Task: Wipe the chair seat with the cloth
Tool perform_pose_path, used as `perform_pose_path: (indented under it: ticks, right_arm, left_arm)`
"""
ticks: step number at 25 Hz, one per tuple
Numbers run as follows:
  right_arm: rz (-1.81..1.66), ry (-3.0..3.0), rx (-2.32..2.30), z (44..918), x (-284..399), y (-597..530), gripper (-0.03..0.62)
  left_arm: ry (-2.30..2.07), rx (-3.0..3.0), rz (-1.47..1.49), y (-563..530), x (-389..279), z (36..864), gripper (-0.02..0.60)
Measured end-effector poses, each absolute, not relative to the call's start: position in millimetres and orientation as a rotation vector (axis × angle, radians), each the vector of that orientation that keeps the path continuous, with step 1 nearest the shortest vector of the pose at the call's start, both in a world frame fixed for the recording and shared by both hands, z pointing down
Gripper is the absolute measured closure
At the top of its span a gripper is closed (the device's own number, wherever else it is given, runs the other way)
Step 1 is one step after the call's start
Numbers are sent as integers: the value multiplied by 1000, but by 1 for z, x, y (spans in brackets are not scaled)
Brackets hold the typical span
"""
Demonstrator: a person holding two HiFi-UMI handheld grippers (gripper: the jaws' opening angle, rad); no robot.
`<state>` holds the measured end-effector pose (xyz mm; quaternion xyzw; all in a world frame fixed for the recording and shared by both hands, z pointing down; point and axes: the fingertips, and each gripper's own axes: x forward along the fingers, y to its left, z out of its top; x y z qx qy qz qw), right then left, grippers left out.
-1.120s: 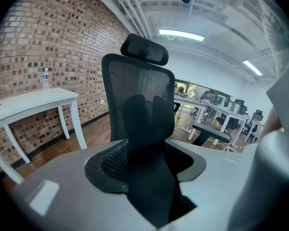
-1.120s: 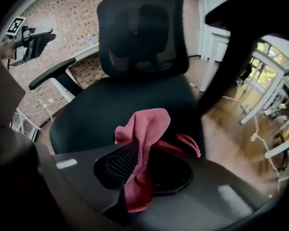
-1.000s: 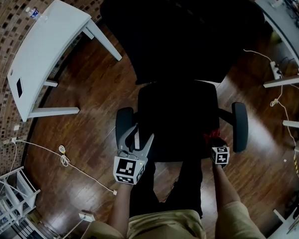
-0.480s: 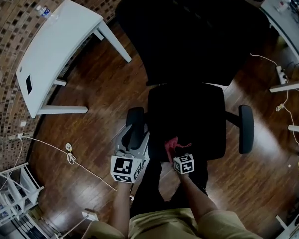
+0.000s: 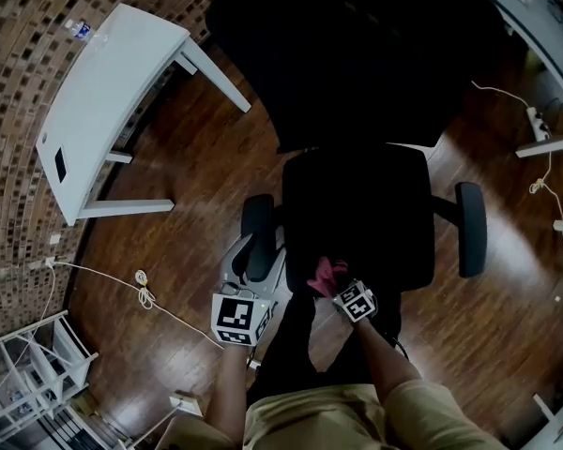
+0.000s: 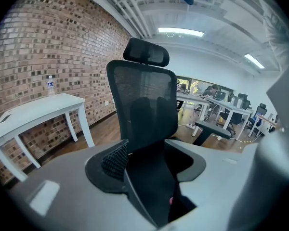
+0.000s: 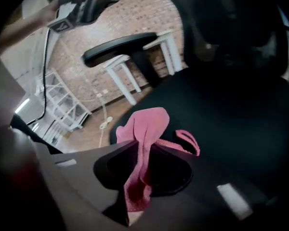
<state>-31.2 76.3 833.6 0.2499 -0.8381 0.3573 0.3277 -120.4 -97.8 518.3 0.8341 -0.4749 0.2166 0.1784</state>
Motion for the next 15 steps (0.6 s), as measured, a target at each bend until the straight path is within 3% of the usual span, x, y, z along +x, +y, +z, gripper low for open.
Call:
perform_pose_path:
  ticks: [4, 7, 11, 15]
  right_arm:
    - [963, -1995, 1059, 841, 142, 61, 517]
    - [830, -1915, 1105, 828, 226, 57, 517]
    - [811, -1769, 1266, 810, 299, 53, 517]
    - [1004, -1701, 1473, 810, 317, 55, 517]
  left_arm:
    - [-1315, 2390, 582, -106, -100, 515, 360]
    - [-1297, 2396, 562, -107, -89, 518, 360]
    - [-1276, 2389, 544, -102, -81, 524, 360]
    - [-1277, 2384, 541, -98, -85, 525, 360]
